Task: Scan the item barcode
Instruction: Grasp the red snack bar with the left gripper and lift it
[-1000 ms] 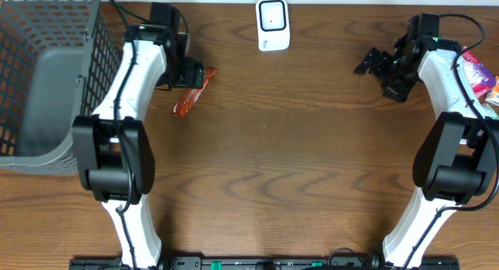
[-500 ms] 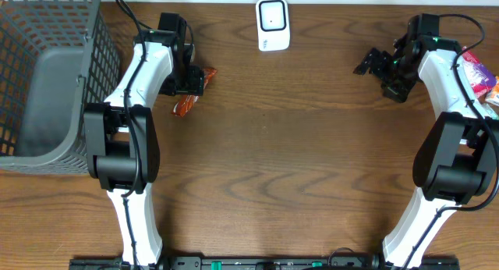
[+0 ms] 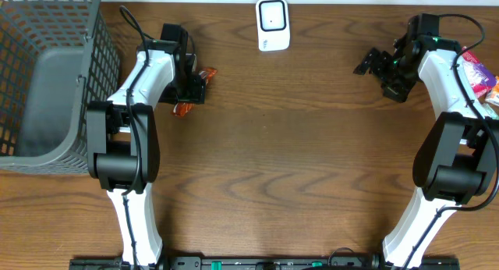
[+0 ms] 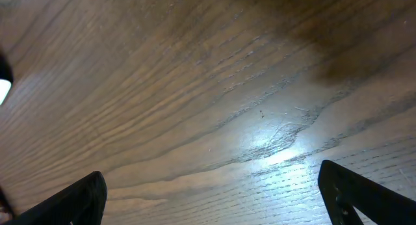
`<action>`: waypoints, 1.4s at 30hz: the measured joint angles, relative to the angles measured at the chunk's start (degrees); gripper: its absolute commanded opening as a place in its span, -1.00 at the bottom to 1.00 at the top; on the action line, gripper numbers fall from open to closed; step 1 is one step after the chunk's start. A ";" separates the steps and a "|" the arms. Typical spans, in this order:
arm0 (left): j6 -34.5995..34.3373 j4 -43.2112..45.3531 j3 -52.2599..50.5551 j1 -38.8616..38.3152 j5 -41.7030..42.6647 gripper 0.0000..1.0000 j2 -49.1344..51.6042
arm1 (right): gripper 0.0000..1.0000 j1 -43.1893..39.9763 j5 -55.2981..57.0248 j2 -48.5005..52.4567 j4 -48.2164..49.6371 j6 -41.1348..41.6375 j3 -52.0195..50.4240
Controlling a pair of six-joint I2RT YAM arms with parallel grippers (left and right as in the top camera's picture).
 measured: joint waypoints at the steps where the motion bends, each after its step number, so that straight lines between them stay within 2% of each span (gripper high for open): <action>1: 0.02 -0.04 -0.02 -0.02 0.31 0.38 0.00 | 0.98 0.00 0.00 0.00 0.00 0.00 0.00; 4: 0.15 0.07 -0.02 0.00 1.92 0.14 0.00 | 0.99 0.00 0.00 0.00 0.00 0.00 0.00; 9: -0.02 0.46 -0.02 -0.07 3.89 0.10 0.00 | 0.98 0.00 0.00 0.00 0.00 0.00 0.00; 14: -0.02 1.55 -0.02 -0.66 4.35 -0.29 0.02 | 0.99 0.00 0.00 0.00 0.00 0.00 0.00; 21: 0.04 1.84 -0.02 -3.61 4.35 -0.63 0.02 | 0.98 0.00 0.00 0.00 0.00 0.00 0.00; 22: -0.13 1.79 -0.02 -4.15 4.35 -0.81 0.00 | 0.98 0.00 0.00 0.00 0.00 0.00 0.00; 23: -0.28 1.77 -0.02 -4.63 4.35 -0.85 0.02 | 0.99 0.00 0.00 0.00 0.00 0.00 0.00; 35: -5.86 2.69 -0.02 -14.88 4.52 -0.85 0.02 | 0.99 0.00 0.00 0.00 0.00 0.00 0.00; 42: -11.63 8.46 -0.02 -22.95 4.98 -0.85 0.00 | 0.98 0.00 0.00 0.00 0.00 0.00 0.00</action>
